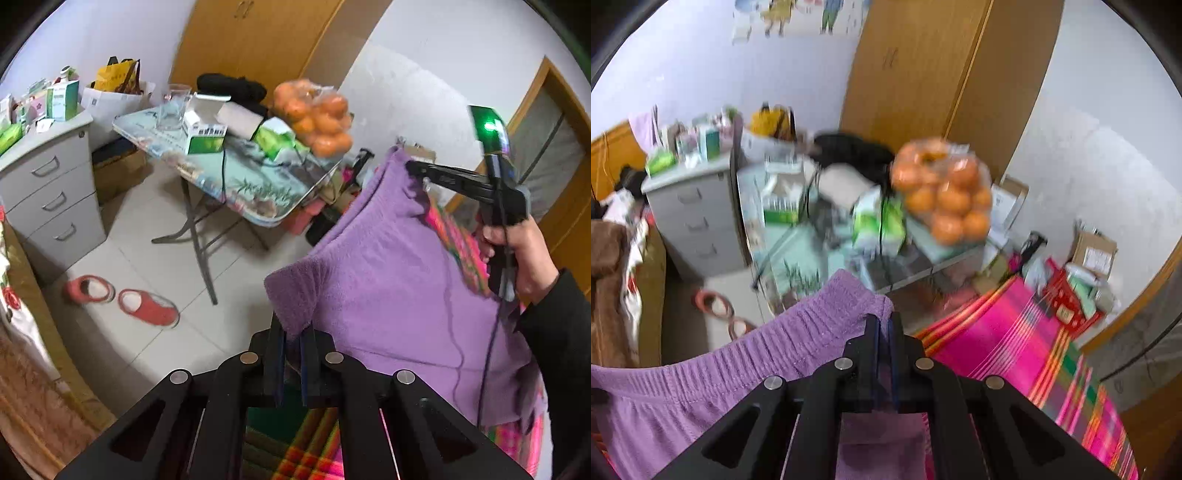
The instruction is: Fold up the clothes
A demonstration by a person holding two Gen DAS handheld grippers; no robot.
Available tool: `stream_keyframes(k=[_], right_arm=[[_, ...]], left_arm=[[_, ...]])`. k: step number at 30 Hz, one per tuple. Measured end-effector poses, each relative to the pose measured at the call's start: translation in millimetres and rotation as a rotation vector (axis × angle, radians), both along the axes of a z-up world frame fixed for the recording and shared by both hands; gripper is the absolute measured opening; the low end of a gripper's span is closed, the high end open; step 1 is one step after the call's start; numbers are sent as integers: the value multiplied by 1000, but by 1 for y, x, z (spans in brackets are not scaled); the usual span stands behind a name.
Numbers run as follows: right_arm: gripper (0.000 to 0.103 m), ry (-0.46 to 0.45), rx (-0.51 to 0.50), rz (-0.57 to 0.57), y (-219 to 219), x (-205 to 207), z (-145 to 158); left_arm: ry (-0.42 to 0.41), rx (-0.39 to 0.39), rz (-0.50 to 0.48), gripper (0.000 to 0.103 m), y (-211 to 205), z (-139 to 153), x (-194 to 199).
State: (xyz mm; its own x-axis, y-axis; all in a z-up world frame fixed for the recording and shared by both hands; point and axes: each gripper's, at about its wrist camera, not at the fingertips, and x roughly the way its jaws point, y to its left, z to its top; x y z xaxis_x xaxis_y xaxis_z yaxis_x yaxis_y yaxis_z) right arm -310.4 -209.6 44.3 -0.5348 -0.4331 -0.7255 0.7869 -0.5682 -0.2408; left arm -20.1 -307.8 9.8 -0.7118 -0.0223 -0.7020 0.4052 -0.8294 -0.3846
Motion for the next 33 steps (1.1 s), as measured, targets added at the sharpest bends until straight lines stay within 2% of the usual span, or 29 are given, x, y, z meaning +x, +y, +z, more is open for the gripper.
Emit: stream_keyframes(k=[3,6,9,11,12,14,18,21,25,31,33], right_arm=[[6,-50,58,-2,-7,-3,-30],[10,-67,79,-6,-7,-2,-40],[16,-111,35,-48,6,-10,-21],[18,-111,-46,-78,25,-12,1],[18,-110,-83,-96,37,-14,13],[18,-98,-139,-131,64,-13,34],[20,-90,-198,-174,124,5,63],[20,-112,-243,-224,179,31,75],[20,-137,-295,-290,254,78,73],[20,-128,-345,-395,352,153,53],[27,-125,-339,-415,373,176,44]], left_arm=[[-25,7,-7,7,1,-9,1],[-48,-13,-32,7,5,-11,1],[-52,8,-34,11,1,-11,3],[-43,35,-32,16,-3,-12,11],[-38,44,-27,21,-4,-12,18],[-27,54,-13,24,-6,-13,31],[-13,25,36,22,-4,-5,54],[30,20,26,22,5,7,60],[76,-7,-41,22,31,21,55],[82,-13,-148,22,76,22,34],[75,-10,-176,22,90,20,28]])
